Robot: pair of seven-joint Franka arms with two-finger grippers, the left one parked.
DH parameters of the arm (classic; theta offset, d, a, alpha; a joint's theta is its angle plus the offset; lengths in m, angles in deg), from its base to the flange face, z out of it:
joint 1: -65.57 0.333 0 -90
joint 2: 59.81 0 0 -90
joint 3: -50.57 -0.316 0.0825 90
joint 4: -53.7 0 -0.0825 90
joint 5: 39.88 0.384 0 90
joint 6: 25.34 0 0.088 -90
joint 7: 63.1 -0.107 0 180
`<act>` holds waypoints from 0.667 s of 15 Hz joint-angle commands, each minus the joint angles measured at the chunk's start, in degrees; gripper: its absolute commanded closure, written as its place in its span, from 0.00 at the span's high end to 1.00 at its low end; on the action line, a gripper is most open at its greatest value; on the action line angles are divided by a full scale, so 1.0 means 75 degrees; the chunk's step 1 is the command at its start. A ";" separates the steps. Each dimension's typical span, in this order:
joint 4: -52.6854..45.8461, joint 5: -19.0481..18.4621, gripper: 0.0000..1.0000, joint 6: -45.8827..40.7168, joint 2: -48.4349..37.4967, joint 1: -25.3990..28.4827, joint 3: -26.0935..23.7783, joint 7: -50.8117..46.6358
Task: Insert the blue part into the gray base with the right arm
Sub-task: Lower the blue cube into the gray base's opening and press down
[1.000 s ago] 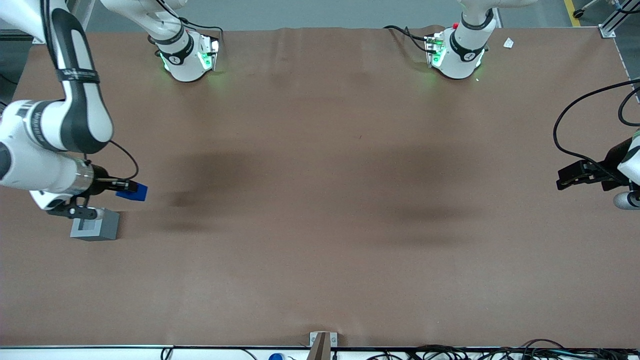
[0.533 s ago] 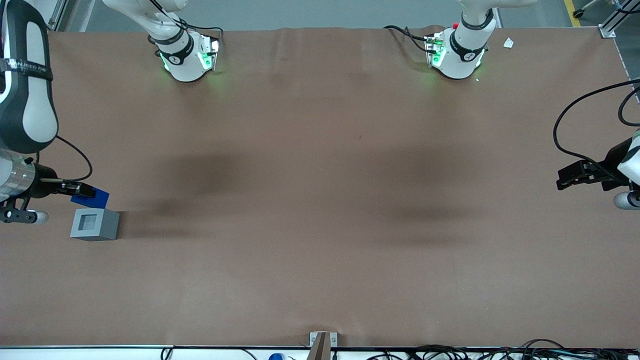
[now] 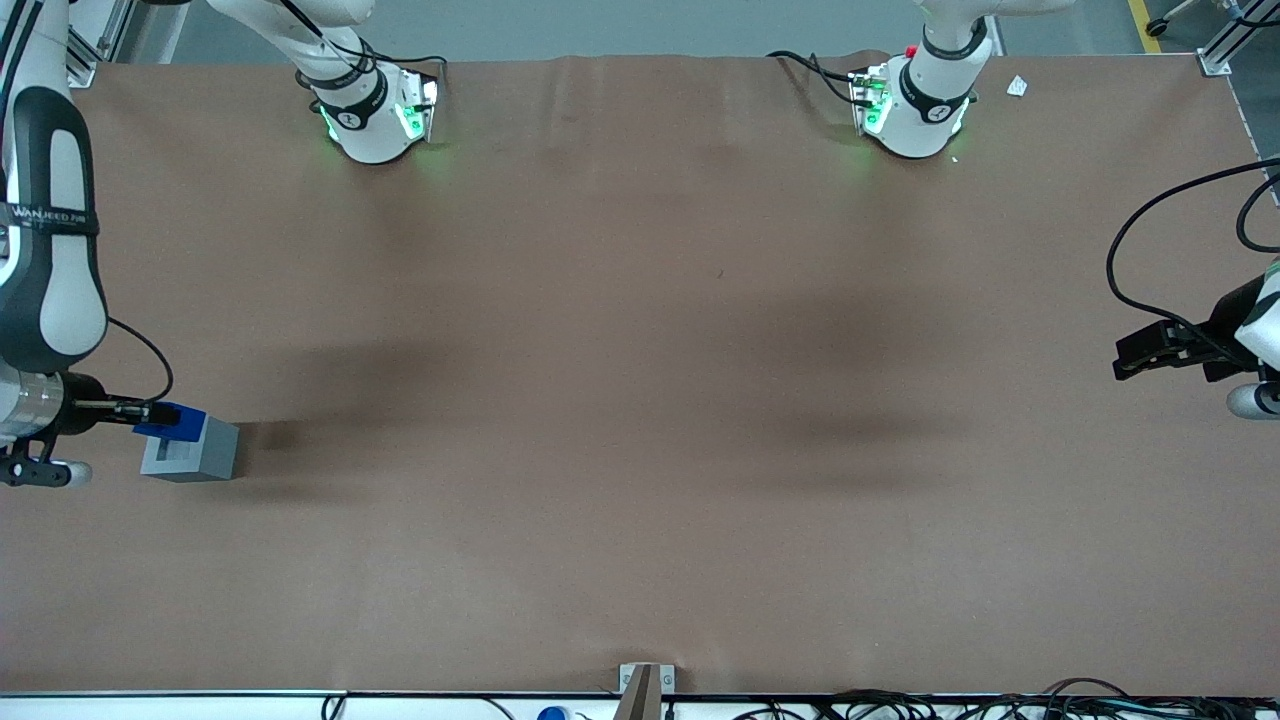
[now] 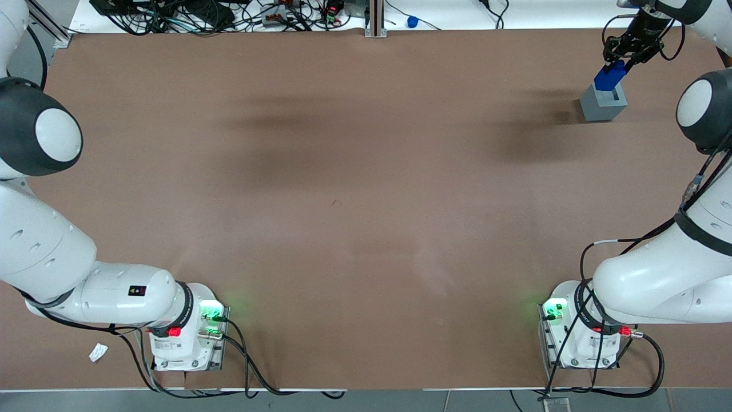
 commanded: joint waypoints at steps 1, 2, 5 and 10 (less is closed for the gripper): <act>-0.0528 -0.0025 0.04 -0.0153 0.0277 -0.0273 -0.0096 0.0263; -0.0599 -0.0036 0.04 -0.0153 0.0348 -0.0308 -0.0096 0.0380; -0.0892 -0.0025 0.04 -0.0141 0.0629 -0.0426 -0.0096 0.0545; -0.0928 -0.0048 0.04 -0.0095 0.0841 -0.0496 -0.0096 0.1130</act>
